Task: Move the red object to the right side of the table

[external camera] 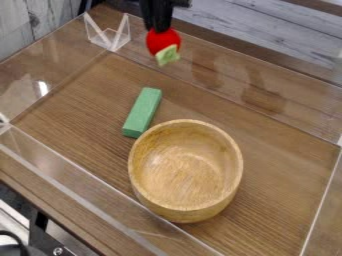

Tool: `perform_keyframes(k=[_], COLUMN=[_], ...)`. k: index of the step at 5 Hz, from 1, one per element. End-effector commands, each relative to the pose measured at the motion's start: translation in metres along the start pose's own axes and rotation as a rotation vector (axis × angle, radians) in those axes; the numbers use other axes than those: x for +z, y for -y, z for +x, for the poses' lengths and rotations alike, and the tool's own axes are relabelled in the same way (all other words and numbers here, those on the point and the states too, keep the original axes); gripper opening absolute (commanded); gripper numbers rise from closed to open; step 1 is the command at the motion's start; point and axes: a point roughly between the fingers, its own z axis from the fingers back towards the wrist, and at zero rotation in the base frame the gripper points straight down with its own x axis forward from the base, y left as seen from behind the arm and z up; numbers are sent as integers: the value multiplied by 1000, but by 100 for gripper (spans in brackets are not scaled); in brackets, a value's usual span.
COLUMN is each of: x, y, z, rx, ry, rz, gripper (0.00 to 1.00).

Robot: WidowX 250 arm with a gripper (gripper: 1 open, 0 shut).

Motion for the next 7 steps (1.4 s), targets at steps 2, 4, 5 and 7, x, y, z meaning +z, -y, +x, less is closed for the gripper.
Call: perform_keyframes(k=[2, 4, 5, 7], x=[3, -21, -38, -67], y=[54, 52, 53, 54], z=[7, 9, 14, 17], rx=[-58, -73, -106, -172], ry=[57, 15, -12, -55], rz=[52, 80, 84, 88], gripper=[100, 100, 100, 100])
